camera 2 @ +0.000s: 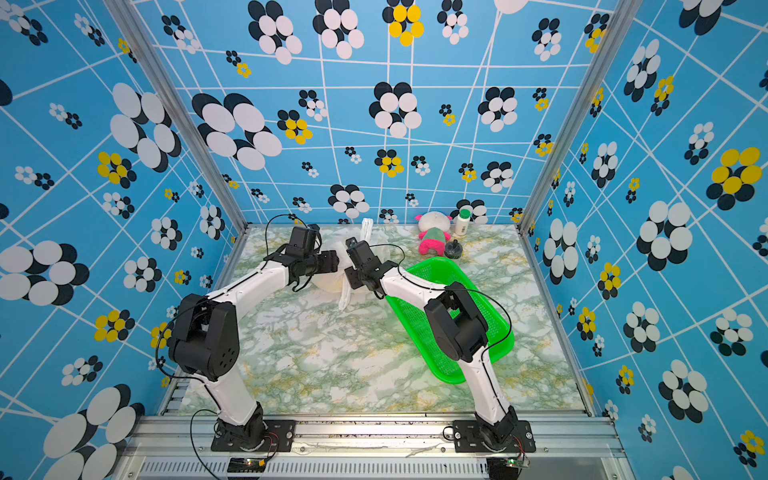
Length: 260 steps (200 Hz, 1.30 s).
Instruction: Untie the knot of the plastic bag and take out the fruit
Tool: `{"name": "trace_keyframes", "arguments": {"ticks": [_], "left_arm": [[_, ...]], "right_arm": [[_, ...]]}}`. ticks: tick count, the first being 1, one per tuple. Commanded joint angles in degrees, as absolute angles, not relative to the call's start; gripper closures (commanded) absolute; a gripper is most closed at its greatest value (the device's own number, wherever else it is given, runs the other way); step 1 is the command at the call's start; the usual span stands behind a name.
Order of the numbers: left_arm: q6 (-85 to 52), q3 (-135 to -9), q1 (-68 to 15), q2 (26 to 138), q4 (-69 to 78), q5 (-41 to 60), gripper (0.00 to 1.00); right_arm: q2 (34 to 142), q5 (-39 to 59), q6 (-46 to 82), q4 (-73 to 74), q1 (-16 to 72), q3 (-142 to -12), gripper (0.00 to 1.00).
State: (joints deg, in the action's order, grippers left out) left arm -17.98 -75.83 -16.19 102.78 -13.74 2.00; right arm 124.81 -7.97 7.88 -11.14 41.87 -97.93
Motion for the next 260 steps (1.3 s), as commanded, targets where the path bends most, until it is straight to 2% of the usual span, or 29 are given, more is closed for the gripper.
{"name": "trace_keyframes", "arguments": {"ticks": [1,9,17,36,62,79,97,117,122,137,147,182,238,242,249,260], "left_arm": [[-17.7,-76.9,-16.2,103.6,-14.6,3.7,0.29],[-17.7,-76.9,-16.2,103.5,-14.8,3.9,0.20],[-17.8,-76.6,-16.2,103.3,-14.8,4.1,0.10],[-17.9,-76.2,-16.4,103.0,-14.4,4.7,0.01],[-17.9,-77.4,-16.5,104.3,-15.8,4.4,0.03],[-17.8,-77.8,-16.5,105.1,-16.1,4.1,0.10],[-17.7,-78.0,-16.5,105.8,-16.0,4.6,0.27],[-17.8,-77.9,-16.6,105.9,-15.4,5.5,0.55],[-17.8,-77.9,-16.5,105.9,-15.4,5.6,0.66],[-17.9,-77.7,-16.5,105.4,-15.5,5.5,0.88],[-18.1,-76.9,-16.5,104.2,-15.2,5.7,1.00],[-19.2,-68.8,-16.5,95.4,-12.0,4.9,1.00],[-18.6,-58.2,-17.3,76.7,-16.9,0.5,1.00],[-18.5,-57.6,-17.5,75.5,-17.2,0.2,0.95],[-18.4,-56.6,-18.0,73.6,-17.6,-0.4,0.79],[-17.9,-54.7,-19.0,70.9,-16.9,-1.1,0.40]], "right_arm": [[121.0,-5.2,9.1,-8.2,41.4,-96.5,0.43],[120.5,-4.9,9.3,-7.5,41.4,-96.1,0.35],[119.9,-4.8,9.6,-6.9,41.4,-95.7,0.33],[119.0,-5.3,10.2,-5.3,41.4,-94.8,0.32],[119.6,-5.5,10.6,-6.0,41.0,-95.5,0.40],[120.1,-6.1,10.6,-7.3,40.8,-96.0,0.53],[119.6,-6.4,10.7,-6.9,40.6,-95.2,0.67],[119.1,-6.1,10.6,-7.1,40.6,-94.8,0.84],[118.9,-6.0,10.5,-7.1,40.6,-94.7,0.88],[118.0,-5.5,10.5,-6.7,40.7,-93.8,1.00],[117.1,-5.3,10.4,-6.2,40.8,-92.9,1.00],[112.6,-4.0,8.2,-3.5,42.2,-86.5,1.00],[103.1,-2.5,9.3,1.6,45.7,-76.3,1.00],[102.3,-1.9,9.5,2.0,46.0,-75.7,1.00],[101.1,-1.1,10.0,2.7,46.5,-74.6,1.00],[99.4,-0.4,10.6,4.2,47.4,-73.2,1.00]]}}
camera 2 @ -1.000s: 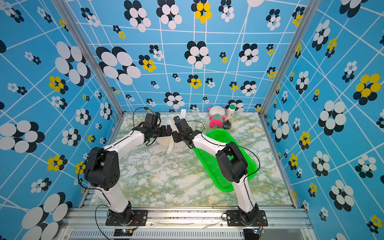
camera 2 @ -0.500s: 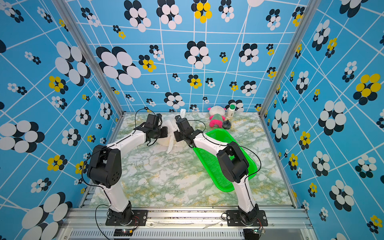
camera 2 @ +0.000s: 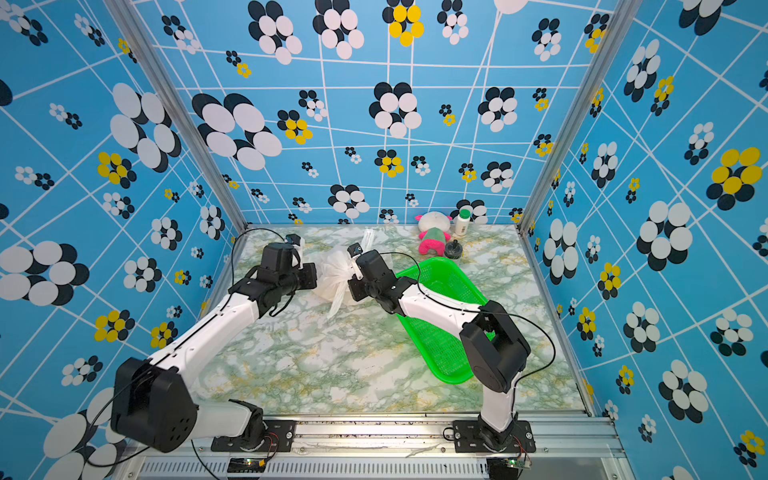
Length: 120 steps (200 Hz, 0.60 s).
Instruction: Untie the knot of the plastic bag and take out the fruit
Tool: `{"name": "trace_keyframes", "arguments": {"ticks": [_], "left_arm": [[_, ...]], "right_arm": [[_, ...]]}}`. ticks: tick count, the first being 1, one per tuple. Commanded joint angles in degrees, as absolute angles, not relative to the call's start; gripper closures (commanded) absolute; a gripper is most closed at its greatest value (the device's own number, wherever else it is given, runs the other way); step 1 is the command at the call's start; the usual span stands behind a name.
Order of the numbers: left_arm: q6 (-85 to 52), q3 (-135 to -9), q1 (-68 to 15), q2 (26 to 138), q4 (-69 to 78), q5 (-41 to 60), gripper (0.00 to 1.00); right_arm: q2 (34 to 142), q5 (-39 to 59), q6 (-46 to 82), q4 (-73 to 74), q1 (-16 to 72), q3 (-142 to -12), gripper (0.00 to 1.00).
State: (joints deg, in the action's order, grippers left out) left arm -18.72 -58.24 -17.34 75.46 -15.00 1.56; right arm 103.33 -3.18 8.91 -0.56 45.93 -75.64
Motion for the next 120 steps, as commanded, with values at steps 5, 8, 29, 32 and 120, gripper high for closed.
{"name": "trace_keyframes", "arguments": {"ticks": [5,8,29,32,120], "left_arm": [[-17.6,-53.8,-19.4,70.0,-16.1,-1.3,0.27],[-17.3,-53.2,-19.8,69.5,-15.6,-1.4,0.21],[-15.0,-50.4,-21.2,68.0,-13.2,-1.4,0.01],[-14.7,-50.3,-21.4,68.1,-13.0,-1.1,0.01],[-12.9,-52.0,-24.3,74.9,-13.5,-3.6,0.01]], "right_arm": [[98.7,-0.1,10.9,4.7,47.8,-72.6,1.00],[98.5,0.2,11.1,4.9,47.9,-72.2,1.00],[97.4,0.7,12.1,5.3,48.3,-70.8,1.00],[97.4,0.4,12.3,5.2,48.3,-70.6,1.00],[95.4,-1.1,11.9,1.2,49.3,-67.1,0.49]]}}
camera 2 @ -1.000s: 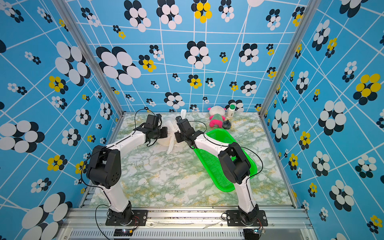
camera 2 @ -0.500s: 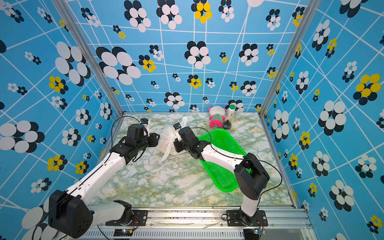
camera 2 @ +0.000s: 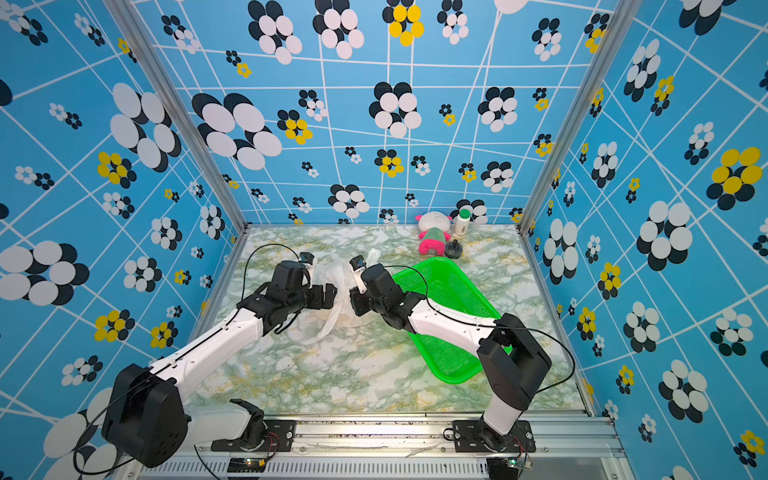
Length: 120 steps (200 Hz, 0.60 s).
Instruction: Untie the knot of the plastic bag and take out the fruit
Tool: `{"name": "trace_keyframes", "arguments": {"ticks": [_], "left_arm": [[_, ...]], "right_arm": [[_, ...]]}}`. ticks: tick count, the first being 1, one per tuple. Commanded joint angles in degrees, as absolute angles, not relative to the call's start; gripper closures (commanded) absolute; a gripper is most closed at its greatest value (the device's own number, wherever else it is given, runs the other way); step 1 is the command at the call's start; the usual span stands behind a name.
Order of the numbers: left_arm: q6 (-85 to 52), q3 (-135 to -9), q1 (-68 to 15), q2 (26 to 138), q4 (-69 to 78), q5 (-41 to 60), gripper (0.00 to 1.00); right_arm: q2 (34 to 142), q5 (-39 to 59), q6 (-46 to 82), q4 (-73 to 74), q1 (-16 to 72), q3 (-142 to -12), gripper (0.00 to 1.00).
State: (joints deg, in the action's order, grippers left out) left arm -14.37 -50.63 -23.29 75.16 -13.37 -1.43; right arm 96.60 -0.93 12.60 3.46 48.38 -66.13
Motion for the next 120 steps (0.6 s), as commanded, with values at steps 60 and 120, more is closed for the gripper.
{"name": "trace_keyframes", "arguments": {"ticks": [60,120], "left_arm": [[-15.9,-50.3,-24.1,74.0,-13.7,-7.3,0.01],[-16.4,-50.0,-23.9,72.9,-13.9,-6.2,0.01]], "right_arm": [[100.1,-8.0,11.6,-2.3,51.2,-68.2,0.31],[107.3,-11.1,13.1,-5.5,51.6,-73.9,0.56]]}}
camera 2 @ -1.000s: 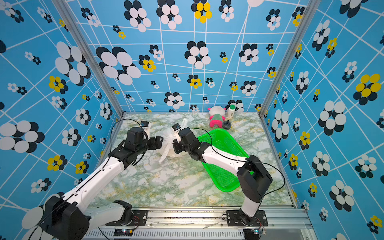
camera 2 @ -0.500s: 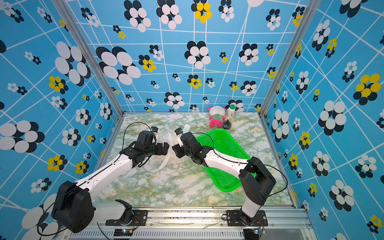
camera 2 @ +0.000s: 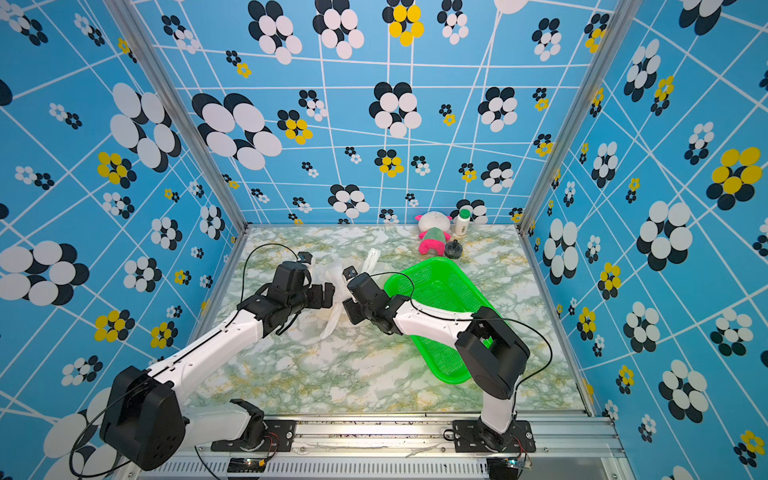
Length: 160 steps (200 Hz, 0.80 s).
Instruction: Untie the knot of the plastic bag and take out the fruit
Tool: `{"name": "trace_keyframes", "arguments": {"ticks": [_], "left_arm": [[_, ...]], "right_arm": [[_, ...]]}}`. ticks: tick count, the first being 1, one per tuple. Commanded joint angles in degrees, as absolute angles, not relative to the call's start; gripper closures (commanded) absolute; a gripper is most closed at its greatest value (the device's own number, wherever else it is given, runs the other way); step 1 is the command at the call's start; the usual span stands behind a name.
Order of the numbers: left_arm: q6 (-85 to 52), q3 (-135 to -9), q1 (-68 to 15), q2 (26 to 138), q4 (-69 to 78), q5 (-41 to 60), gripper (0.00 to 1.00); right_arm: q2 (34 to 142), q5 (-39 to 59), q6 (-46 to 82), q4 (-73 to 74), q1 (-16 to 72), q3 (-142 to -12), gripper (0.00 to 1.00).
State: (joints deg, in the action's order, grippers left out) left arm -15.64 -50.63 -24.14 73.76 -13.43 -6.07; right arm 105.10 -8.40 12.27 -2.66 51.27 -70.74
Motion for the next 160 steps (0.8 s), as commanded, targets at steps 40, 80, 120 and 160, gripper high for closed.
{"name": "trace_keyframes", "arguments": {"ticks": [40,80,120,160], "left_arm": [[-16.1,-49.6,-23.8,73.3,-13.9,-4.6,0.00],[-15.5,-49.4,-23.8,74.5,-13.3,-3.4,0.00],[-14.9,-49.4,-23.9,76.7,-12.7,-2.5,0.00],[-13.8,-48.5,-25.0,75.4,-12.0,-1.3,0.01]], "right_arm": [[105.6,-12.0,13.2,-3.4,51.6,-72.3,1.00],[100.5,-11.0,12.9,1.7,51.6,-66.9,1.00],[98.9,-10.6,13.0,3.0,51.6,-65.5,1.00],[100.0,-10.6,13.0,1.9,51.6,-67.0,1.00]]}}
